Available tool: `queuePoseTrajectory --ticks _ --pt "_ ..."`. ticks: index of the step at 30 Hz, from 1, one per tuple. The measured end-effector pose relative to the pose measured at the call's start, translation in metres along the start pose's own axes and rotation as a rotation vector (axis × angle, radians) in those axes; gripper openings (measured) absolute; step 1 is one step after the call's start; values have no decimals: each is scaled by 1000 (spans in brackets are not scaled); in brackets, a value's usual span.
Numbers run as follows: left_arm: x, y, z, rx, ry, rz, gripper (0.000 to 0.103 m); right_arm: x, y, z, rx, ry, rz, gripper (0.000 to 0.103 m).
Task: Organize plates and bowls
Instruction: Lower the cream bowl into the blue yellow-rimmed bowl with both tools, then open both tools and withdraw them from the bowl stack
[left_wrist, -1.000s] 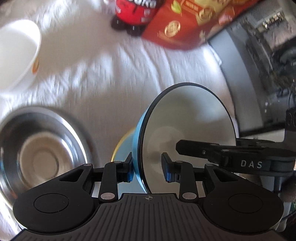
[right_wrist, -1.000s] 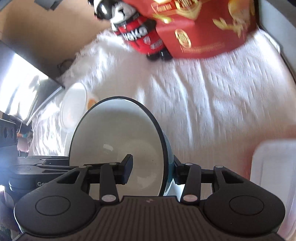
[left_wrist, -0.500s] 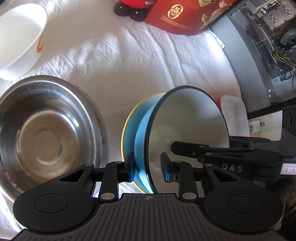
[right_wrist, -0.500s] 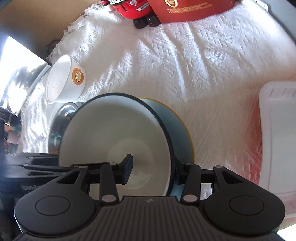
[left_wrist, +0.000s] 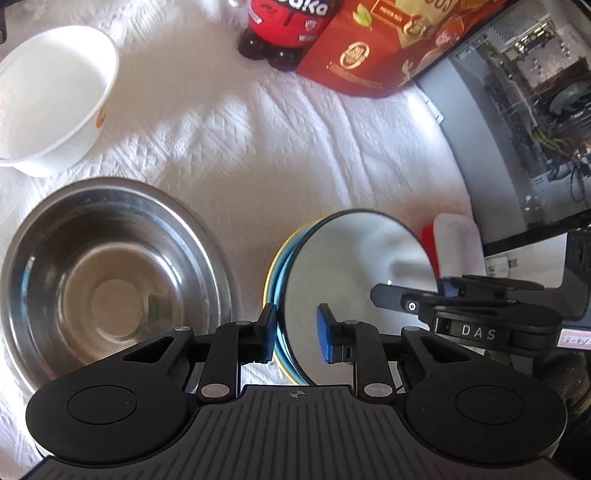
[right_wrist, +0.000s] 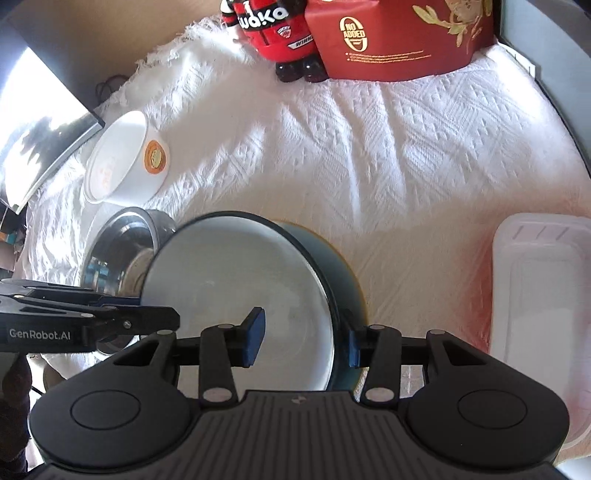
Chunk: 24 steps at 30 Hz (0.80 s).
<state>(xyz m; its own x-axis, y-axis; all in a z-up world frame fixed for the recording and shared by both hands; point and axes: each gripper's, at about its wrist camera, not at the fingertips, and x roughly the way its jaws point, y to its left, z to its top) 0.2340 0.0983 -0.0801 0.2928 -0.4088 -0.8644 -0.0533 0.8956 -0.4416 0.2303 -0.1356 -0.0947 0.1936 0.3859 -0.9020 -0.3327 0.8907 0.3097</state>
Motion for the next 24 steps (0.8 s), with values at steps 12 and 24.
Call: queuePoseTrajectory --ticks 12,24 --pt "-14 7 8 13 -36 -69 21 -28 14 7 -65 -83 -75 46" --pt "-58 98 22 -227 -257 -60 21 -43 56 37 -172 -237 -174 69"
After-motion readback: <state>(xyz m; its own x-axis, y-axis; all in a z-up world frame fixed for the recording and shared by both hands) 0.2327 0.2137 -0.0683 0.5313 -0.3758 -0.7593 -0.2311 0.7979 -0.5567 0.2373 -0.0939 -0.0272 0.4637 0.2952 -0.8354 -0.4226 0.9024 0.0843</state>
